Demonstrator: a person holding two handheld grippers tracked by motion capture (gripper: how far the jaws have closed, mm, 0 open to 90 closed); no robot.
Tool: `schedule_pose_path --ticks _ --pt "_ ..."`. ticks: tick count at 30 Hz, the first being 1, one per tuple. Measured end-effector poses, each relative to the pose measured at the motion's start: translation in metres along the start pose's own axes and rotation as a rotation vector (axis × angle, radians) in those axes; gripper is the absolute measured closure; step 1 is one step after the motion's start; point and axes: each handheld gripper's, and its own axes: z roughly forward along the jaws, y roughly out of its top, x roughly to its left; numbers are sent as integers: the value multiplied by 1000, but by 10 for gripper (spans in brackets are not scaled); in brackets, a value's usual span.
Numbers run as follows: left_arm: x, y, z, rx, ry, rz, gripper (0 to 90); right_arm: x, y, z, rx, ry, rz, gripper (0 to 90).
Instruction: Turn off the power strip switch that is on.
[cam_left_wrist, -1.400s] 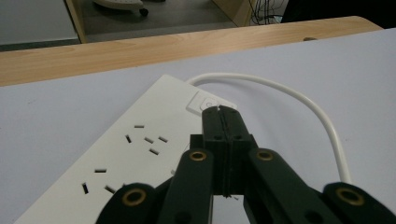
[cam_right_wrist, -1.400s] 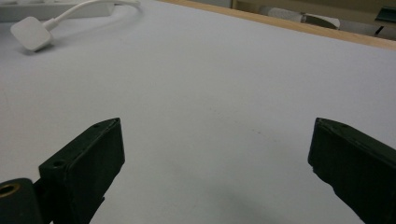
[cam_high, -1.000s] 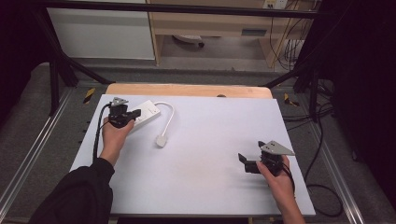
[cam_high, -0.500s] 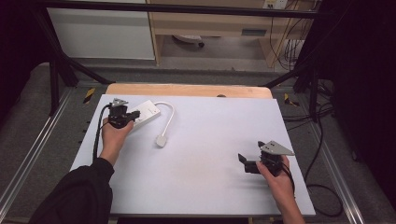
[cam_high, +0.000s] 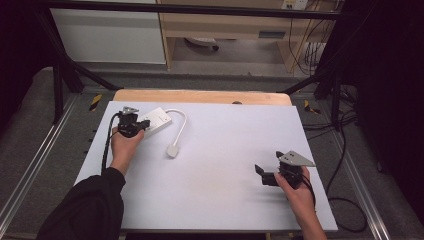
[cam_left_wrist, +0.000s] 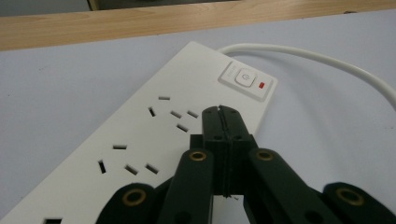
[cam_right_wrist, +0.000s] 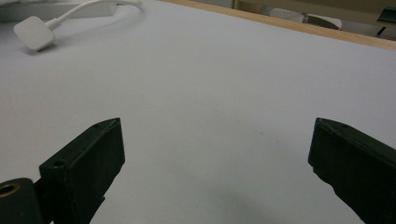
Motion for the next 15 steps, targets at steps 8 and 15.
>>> schedule_pose_path --ticks 8,15 --pt "0 -1 3 6 5 4 900 0 0 0 -1 0 2 42" --pt "0 -2 3 7 13 5 900 0 0 0 0 1 0 42"
